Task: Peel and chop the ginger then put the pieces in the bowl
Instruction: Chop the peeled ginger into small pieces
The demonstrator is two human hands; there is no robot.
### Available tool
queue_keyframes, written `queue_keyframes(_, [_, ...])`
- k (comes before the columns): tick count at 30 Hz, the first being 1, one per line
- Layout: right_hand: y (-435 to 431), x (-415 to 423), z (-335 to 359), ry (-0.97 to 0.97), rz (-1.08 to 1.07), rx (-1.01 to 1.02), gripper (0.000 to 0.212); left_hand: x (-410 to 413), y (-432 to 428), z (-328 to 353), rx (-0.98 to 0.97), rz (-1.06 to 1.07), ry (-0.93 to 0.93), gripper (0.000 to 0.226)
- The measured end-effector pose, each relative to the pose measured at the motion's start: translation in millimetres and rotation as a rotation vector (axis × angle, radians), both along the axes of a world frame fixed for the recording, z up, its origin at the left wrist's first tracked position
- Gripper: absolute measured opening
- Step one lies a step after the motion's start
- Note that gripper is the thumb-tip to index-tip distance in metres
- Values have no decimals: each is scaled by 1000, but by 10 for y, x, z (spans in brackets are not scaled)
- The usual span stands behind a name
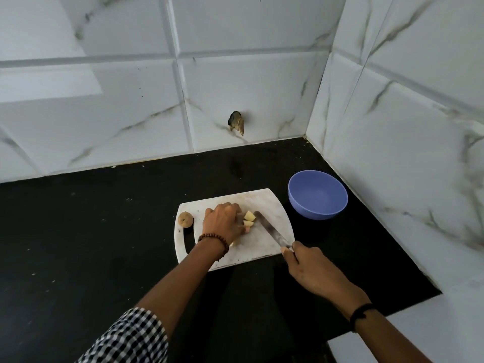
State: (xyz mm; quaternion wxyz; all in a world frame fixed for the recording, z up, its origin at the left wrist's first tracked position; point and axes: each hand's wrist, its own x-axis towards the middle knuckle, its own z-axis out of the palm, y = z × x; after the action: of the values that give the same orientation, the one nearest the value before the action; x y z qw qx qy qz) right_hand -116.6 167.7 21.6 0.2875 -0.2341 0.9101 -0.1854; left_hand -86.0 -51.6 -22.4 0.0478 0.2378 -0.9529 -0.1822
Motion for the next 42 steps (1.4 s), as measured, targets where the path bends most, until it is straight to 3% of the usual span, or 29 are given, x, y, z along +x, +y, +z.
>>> queue_keyframes(2, [-50, -14, -2, 5, -4, -14, 30, -29, -36, 22, 41, -26, -47, 52])
queue_keyframes(5, [-129, -49, -1, 2, -36, -27, 28, -105, -77, 89, 107, -107, -103, 60])
queue_keyframes(10, [-241, -58, -15, -41, -70, -47, 30, -183, -131, 95, 235, -167, -116, 47])
queue_keyframes(21, [-409, -56, -45, -148, -143, -117, 37, -162, -39, -4, 390, -2, 33, 49])
queue_keyframes(30, [-531, -37, -134, -245, -213, -129, 36, -151, -114, 6, 529, 10, 32, 32])
queue_keyframes(42, [-627, -30, -166, -274, -242, -96, 37, -167, -116, -41, 465, 7, 52, 27])
